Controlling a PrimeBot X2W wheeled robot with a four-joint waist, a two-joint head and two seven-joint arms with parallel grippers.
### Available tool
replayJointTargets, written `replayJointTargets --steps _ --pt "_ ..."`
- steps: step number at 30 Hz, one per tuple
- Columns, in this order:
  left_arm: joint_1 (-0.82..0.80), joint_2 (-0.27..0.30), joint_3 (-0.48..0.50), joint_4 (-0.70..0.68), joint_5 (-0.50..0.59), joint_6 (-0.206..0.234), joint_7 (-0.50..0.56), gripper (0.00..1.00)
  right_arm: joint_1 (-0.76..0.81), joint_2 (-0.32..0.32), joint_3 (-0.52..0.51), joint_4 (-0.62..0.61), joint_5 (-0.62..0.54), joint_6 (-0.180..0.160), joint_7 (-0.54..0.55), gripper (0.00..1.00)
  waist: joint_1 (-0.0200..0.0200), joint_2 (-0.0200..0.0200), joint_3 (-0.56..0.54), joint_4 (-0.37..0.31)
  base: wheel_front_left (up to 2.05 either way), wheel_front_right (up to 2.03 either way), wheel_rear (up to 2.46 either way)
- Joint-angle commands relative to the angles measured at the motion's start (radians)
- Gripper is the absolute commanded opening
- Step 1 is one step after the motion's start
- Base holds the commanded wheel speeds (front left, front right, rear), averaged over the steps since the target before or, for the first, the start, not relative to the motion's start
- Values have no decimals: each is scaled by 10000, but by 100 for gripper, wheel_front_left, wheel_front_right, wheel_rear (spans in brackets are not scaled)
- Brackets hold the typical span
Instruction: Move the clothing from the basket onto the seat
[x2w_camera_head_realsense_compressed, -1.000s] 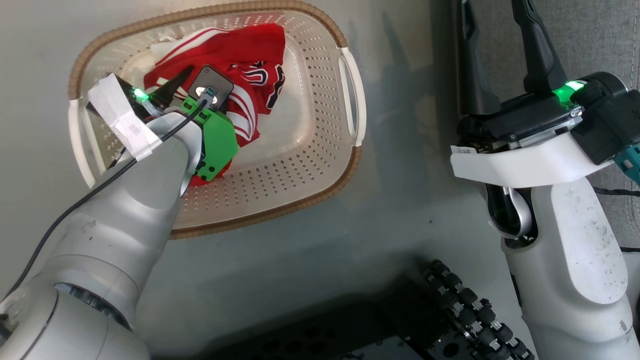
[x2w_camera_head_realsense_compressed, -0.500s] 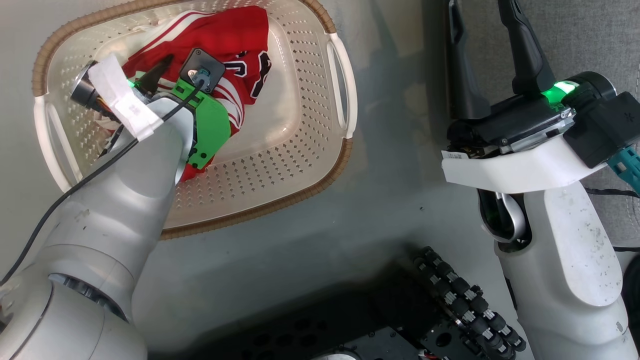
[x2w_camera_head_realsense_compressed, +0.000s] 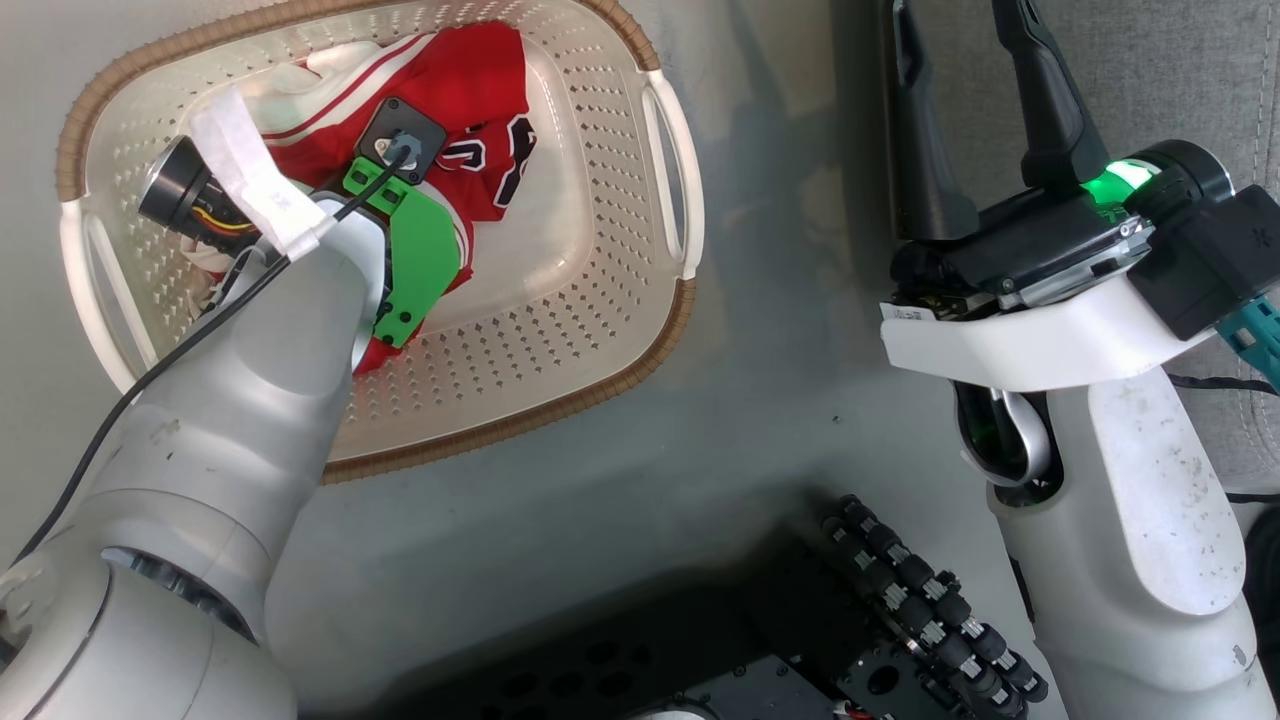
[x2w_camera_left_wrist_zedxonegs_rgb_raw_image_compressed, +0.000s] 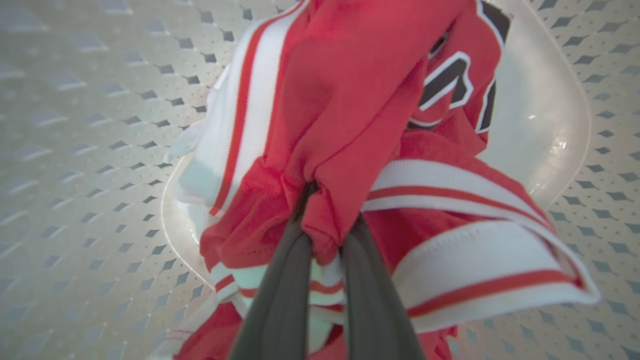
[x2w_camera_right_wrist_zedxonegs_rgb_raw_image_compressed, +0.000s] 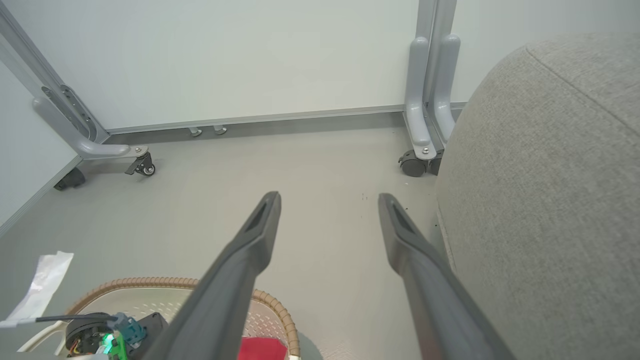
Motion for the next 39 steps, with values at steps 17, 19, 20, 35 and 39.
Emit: replayJointTargets --steps 17,19,20,35,39 --pt "1484 -470 109 -799 -683 -627 -3342 0 775 -10 -400 727 -818 0 -34 100 -1 0 -2503 1197 0 0 0" --pt "1661 -481 201 -993 -775 -708 -3588 0 914 -14 -425 835 -892 0 -32 100 -1 0 -2871 1358 0 0 0" --pt "1779 -493 279 -1143 -863 -715 -3686 0 995 -14 -442 900 -943 0 -32 100 -1 0 -3083 1448 0 0 0" --pt "4685 389 2636 -6172 -1287 -224 -3852 0 2078 -13 -750 1098 -1273 0 508 100 -1 0 -5633 2447 0 0 0" --pt "5572 612 3355 -7390 -1120 -225 -3851 0 2430 -13 -766 1029 -1215 0 711 100 -1 0 -6210 2580 0 0 0"
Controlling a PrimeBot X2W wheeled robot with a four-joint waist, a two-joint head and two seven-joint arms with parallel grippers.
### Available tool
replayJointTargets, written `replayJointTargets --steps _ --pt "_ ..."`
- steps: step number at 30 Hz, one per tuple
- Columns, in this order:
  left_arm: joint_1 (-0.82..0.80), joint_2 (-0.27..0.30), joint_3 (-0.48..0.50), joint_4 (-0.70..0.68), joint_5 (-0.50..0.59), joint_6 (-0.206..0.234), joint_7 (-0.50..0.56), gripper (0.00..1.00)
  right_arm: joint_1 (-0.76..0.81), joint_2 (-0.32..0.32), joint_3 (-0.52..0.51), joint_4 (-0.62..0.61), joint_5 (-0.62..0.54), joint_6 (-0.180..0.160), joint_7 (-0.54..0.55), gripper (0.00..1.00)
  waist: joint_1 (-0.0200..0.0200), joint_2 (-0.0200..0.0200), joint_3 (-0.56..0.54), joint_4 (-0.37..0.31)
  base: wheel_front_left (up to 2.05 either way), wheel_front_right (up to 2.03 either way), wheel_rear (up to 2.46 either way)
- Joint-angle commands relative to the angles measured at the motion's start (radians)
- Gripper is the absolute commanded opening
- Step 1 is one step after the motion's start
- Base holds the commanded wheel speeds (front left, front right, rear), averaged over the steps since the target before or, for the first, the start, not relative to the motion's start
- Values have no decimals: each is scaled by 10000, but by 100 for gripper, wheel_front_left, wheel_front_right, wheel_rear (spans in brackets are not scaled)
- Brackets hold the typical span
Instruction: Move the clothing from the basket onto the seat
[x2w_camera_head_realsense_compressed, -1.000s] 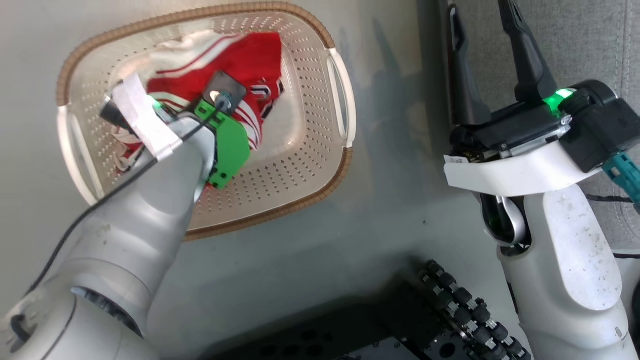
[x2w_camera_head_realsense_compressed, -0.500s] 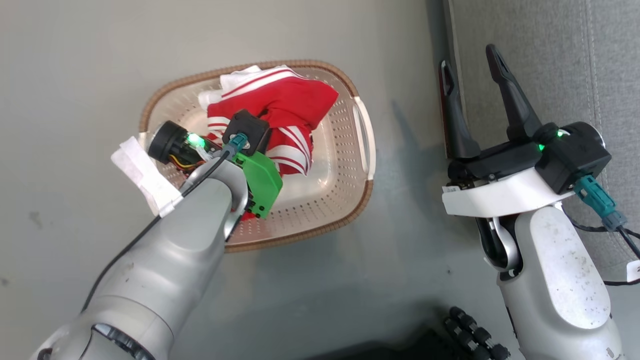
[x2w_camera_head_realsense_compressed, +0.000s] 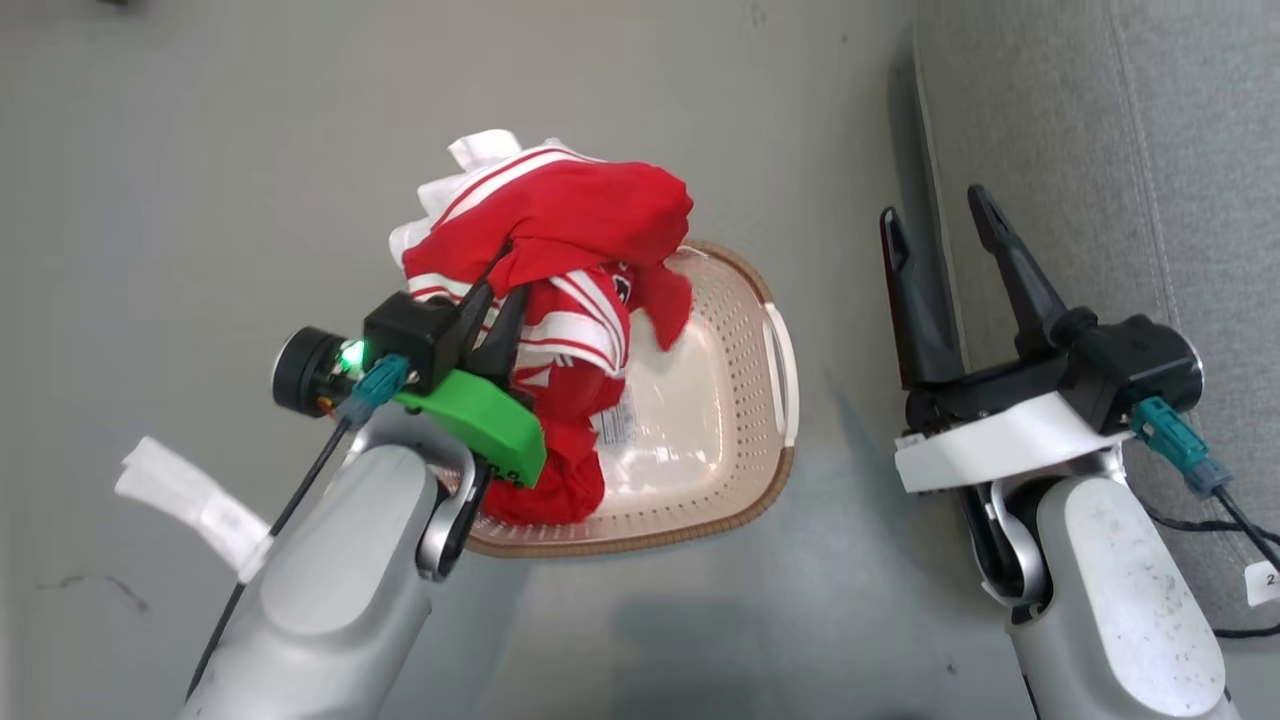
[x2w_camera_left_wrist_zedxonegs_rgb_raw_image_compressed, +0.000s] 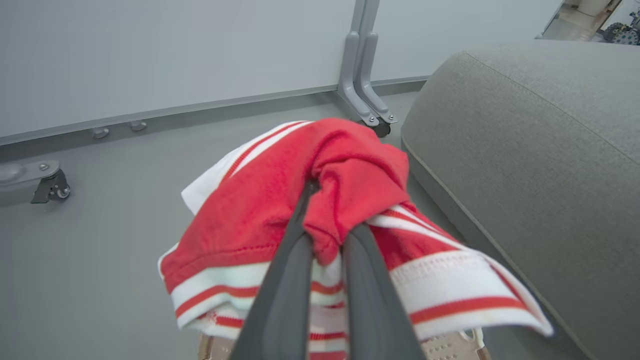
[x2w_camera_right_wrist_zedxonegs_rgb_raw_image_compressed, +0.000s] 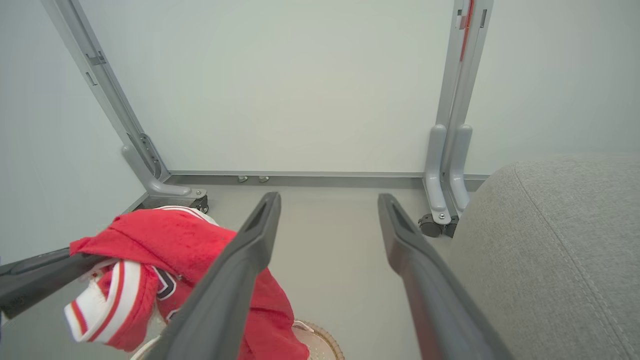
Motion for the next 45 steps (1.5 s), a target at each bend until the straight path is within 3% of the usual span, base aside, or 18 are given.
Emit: replayJointTargets --steps 1,16,31,45 --pt "330 78 207 -341 167 -14 -32 0 237 -28 -13 -29 87 0 46 100 1 0 -992 524 0 0 0" --pt "2592 196 2154 -3620 841 -716 -32 0 1609 -27 -163 -89 238 0 650 100 1 0 -3026 661 0 0 0" --pt "4374 12 2366 -4668 970 -1097 -31 0 3039 -27 64 -341 525 0 1331 100 1 0 -4822 553 0 0 0" --pt "4931 -89 2302 -5016 971 -1084 -32 0 3570 -27 -75 -759 618 1 1615 100 1 0 -5049 600 0 0 0"
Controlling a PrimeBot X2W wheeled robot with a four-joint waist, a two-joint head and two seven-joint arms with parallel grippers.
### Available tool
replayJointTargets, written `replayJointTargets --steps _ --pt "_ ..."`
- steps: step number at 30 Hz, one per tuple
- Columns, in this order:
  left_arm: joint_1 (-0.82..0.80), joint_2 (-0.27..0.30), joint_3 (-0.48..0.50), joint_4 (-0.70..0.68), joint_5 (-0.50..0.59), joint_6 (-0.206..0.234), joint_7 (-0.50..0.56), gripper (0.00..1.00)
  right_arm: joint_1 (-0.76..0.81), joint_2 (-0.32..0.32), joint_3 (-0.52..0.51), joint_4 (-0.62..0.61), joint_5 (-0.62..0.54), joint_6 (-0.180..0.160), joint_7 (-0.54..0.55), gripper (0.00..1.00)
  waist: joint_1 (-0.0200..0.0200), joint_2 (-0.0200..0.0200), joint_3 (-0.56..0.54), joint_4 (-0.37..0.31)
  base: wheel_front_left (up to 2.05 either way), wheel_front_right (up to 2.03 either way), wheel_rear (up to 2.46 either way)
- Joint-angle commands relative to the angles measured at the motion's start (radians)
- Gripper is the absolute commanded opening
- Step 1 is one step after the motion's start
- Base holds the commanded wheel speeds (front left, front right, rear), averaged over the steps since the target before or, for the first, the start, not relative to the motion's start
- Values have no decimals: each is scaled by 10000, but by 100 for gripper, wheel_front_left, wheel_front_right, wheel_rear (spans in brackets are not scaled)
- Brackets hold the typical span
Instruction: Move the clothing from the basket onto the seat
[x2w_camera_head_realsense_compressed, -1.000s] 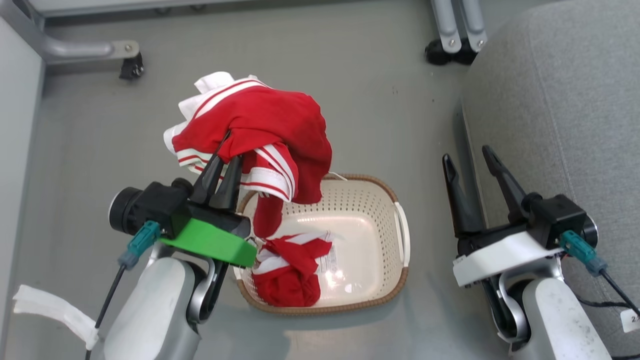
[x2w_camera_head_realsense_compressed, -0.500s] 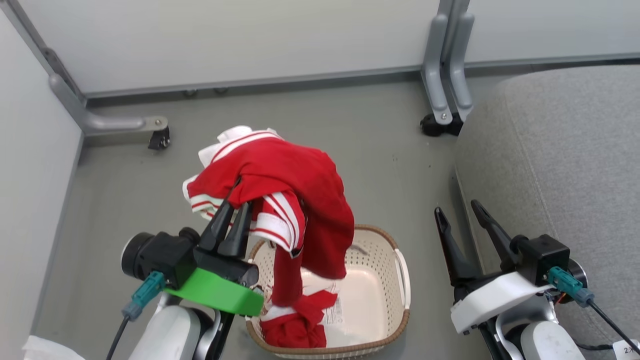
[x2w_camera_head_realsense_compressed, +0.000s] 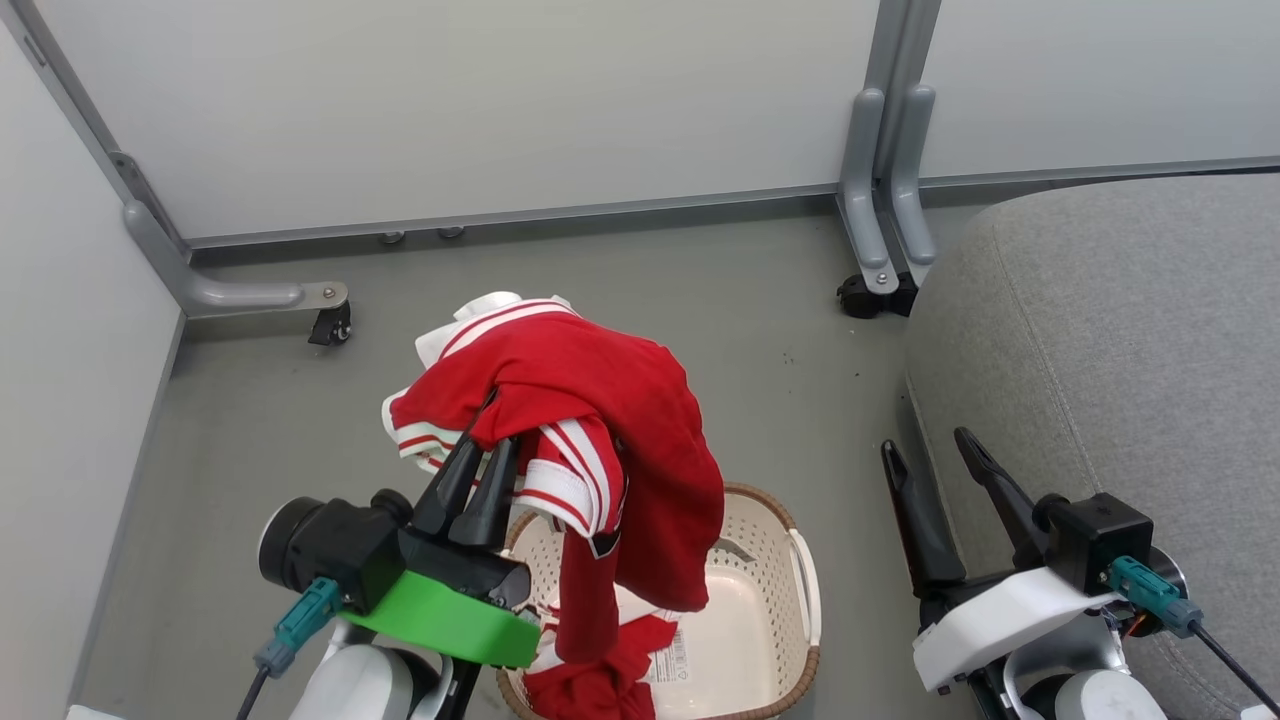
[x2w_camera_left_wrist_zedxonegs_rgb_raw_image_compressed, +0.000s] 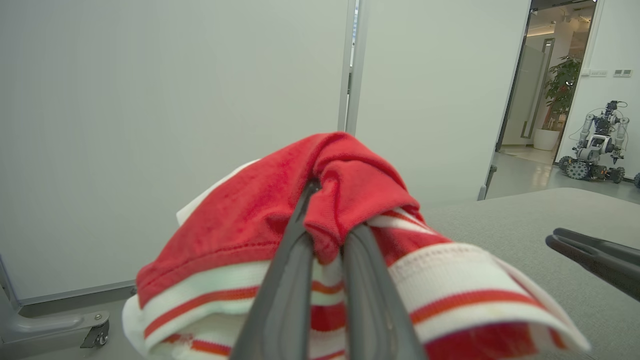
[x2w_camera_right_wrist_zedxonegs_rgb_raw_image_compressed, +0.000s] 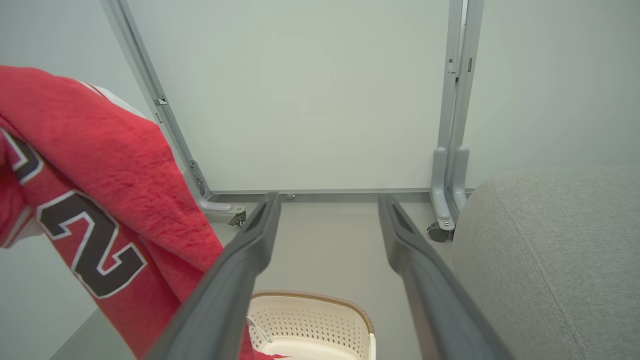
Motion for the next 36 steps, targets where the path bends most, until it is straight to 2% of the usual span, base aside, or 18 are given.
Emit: replayJointTargets --steps 1,11,15,19,26,36 --pt "123 -4 29 -75 18 -17 -29 0 95 -25 -24 -55 33 1 43 100 1 0 13 14 0 0 0" --pt "122 -1 44 -81 10 -29 -29 0 -49 -25 95 -23 34 1 72 100 1 0 41 39 0 0 0" --pt "64 -16 20 -77 -5 -45 -29 0 -276 -22 454 52 102 1 109 100 1 0 54 77 0 0 0" --pt "-37 -21 -22 -86 9 -61 -29 0 -672 -14 1616 258 374 1 219 100 1 0 97 141 0 0 0" --pt "-358 -156 -356 141 26 -99 -28 0 -1598 -28 4336 1165 1368 -1 66 100 1 0 206 529 0 0 0" --pt "-531 -291 -601 152 60 -124 -29 0 -2827 -23 5024 2973 1664 1 -567 100 1 0 322 786 0 0 0"
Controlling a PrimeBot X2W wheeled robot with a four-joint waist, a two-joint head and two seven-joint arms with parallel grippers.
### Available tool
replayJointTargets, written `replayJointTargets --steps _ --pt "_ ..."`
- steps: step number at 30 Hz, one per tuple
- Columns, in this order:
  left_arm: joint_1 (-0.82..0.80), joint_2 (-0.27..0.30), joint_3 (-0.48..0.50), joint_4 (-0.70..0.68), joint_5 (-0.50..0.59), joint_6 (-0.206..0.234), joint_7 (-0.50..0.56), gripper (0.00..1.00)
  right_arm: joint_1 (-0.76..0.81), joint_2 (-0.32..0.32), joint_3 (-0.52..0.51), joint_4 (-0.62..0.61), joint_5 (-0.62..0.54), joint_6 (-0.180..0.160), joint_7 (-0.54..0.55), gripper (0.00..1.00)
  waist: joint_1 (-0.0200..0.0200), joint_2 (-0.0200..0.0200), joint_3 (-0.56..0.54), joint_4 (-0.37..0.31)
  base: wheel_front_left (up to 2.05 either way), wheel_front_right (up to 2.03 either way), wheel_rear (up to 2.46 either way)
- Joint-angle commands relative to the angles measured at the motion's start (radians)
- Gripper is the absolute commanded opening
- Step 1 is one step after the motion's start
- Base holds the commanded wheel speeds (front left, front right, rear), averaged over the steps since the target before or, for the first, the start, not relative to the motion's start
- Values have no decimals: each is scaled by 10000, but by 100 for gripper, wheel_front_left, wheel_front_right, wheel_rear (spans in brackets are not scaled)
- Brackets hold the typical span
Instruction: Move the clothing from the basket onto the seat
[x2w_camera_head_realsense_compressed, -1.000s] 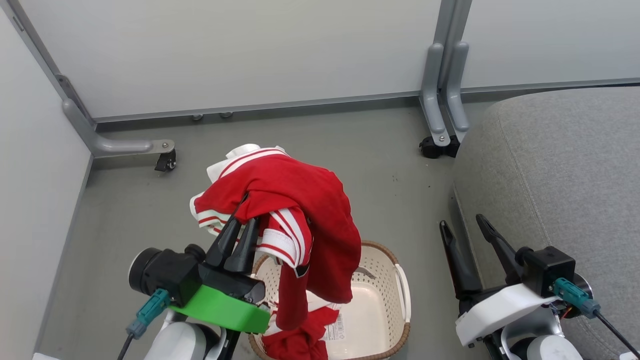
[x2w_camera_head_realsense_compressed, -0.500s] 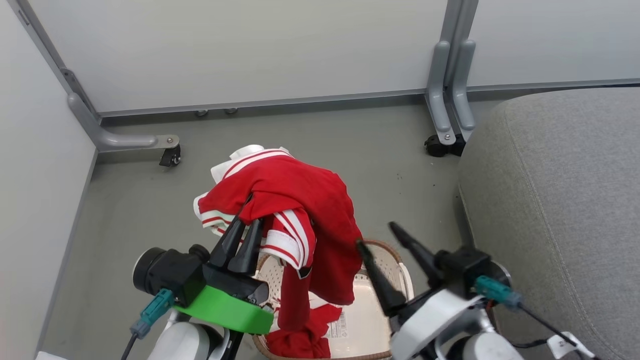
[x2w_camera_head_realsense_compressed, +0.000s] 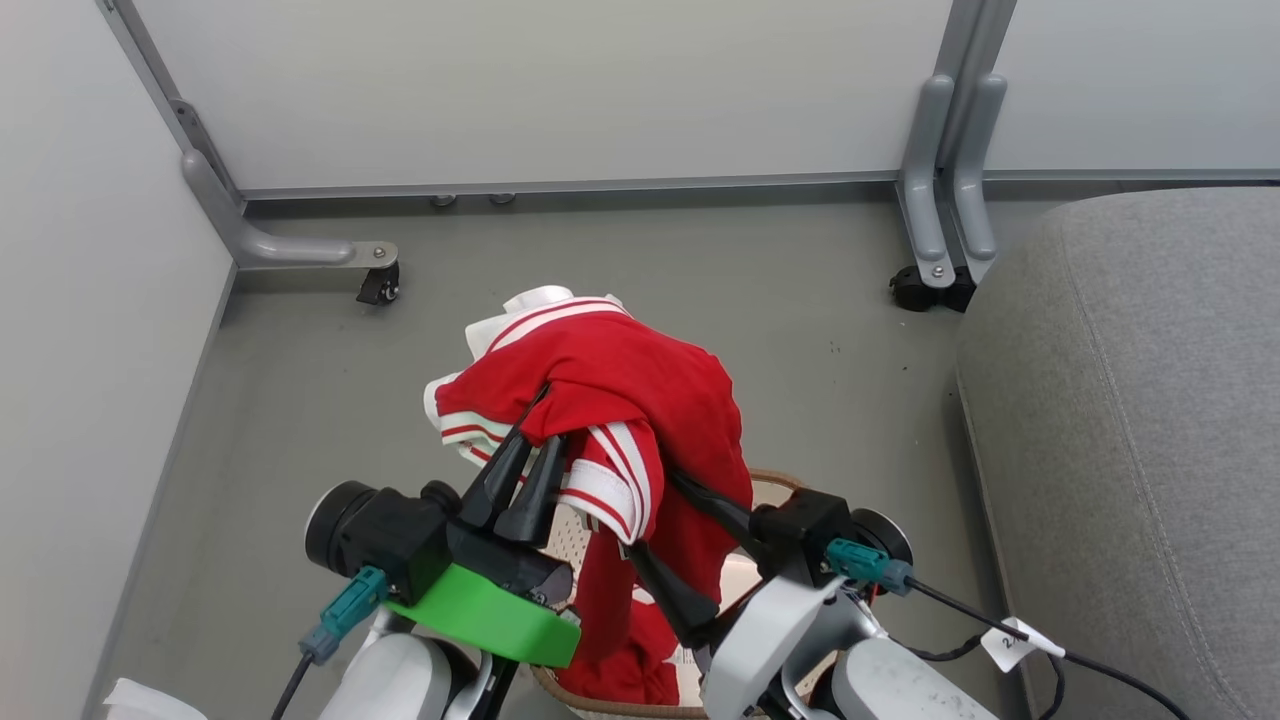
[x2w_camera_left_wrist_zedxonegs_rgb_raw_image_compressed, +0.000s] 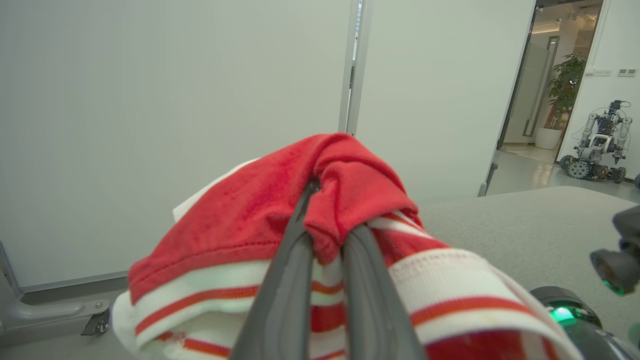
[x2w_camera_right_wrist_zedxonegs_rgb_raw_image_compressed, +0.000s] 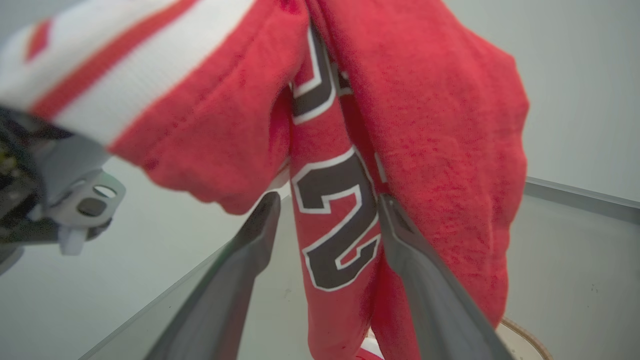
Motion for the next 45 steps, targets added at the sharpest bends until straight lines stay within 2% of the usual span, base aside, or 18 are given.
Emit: replayJointTargets --steps 1,8,9,10,11,17,18,19,20,24,30,45 --pt "-188 -33 -10 -40 42 -22 -31 0 -221 -23 65 221 54 1 -78 100 0 0 26 25 0 0 0" --pt "-272 -54 -139 -108 27 -50 -30 0 -1338 -18 632 1316 797 1 -579 100 0 0 90 116 0 0 0" --pt "-279 -60 -157 -116 20 -54 -30 0 -1470 -21 682 1457 868 1 -637 73 0 0 89 128 0 0 0" --pt "-279 -68 -188 -118 14 -58 -32 0 -1625 -21 744 1627 970 1 -724 8 0 0 90 145 0 0 0" --pt "-277 -71 -207 -117 -1 -63 -32 0 -1723 -20 802 1756 1052 1 -784 0 0 0 91 157 0 0 0" --pt "-285 3 -332 -16 -170 -81 -30 0 -2158 -20 1130 2283 1436 1 -1199 0 0 0 104 173 0 0 0" --pt "-287 13 -296 -14 -160 -52 -30 9 -2190 -21 1137 2338 1447 1 -1267 0 0 0 105 158 0 0 0" --pt "-279 19 -280 -10 -165 -28 -30 35 -2213 -20 1137 2341 1453 1 -1356 0 0 0 108 145 0 0 0" --pt "-270 37 -259 3 -150 16 -30 100 -2222 -20 1159 2369 1468 1 -1410 0 0 0 114 124 0 0 0" --pt "-272 107 -203 -86 28 166 -18 100 -2274 -21 945 2295 1287 1 -1629 0 0 0 141 11 0 0 0" --pt "-150 353 -473 -167 284 146 140 100 -2325 -26 81 2238 853 1 -1768 0 0 0 181 -248 0 0 0" --pt "183 1063 -1881 85 339 -39 1060 100 -2096 -52 -2214 2715 -275 1 -1596 0 0 0 322 -980 0 0 0"
